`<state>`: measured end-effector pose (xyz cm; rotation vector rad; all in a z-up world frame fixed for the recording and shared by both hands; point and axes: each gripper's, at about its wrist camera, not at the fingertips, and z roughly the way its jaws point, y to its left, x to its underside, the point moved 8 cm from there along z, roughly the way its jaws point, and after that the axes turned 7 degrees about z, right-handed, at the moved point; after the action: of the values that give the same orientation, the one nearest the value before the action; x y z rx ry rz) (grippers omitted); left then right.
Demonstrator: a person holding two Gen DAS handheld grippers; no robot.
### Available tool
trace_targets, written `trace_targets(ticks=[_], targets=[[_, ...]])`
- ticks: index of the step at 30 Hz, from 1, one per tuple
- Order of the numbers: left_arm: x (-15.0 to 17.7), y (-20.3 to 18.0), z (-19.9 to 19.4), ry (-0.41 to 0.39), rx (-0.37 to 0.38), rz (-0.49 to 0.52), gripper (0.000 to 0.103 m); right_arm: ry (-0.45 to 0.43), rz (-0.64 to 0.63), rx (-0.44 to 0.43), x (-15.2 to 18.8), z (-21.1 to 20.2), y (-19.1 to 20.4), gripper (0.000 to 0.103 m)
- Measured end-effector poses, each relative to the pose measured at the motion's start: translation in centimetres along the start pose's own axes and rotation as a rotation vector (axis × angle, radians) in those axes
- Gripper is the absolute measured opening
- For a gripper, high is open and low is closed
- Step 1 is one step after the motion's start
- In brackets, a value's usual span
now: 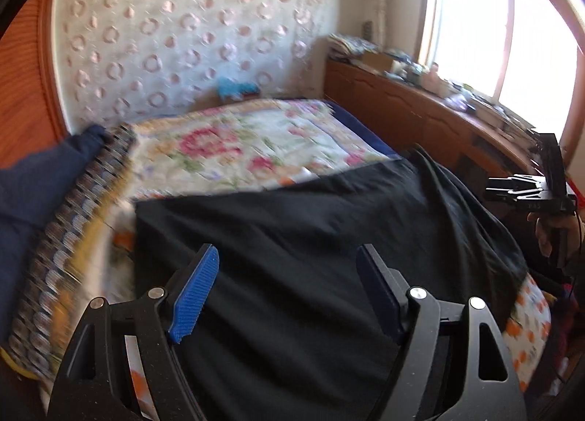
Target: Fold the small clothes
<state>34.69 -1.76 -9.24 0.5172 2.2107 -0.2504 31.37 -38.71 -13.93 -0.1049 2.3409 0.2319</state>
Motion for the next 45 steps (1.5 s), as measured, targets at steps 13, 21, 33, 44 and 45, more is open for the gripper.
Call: trace_targets(ticks=[13,21,33,44,45], targets=[[3.8,-8.9,0.8,0.105,0.112,0.086,0.078,0.093,0.185,-0.029,7.1,-1.2,-2.8,0.032],[5.2,-7.8,-0.6,0.098,0.098,0.049,0.078,-0.029,0.099,0.026,2.3,-4.7,-1.6,0.004],[8.1,0.2,-8.4,0.005,-0.025,-0.091,0.078,-0.13,-0.264,-0.335,-7.2,-5.1,22.4,0.004],[12.3,5.9,-13.4,-0.016,-0.134,-0.195,0.078,0.049,-0.412,-0.523,-6.6,0.5,33.4,0.044],[12.1,5.9,-13.4,-0.02,-0.129,-0.193,0.078,0.037,-0.4,-0.51,-7.5,0.9,32.6,0.056]])
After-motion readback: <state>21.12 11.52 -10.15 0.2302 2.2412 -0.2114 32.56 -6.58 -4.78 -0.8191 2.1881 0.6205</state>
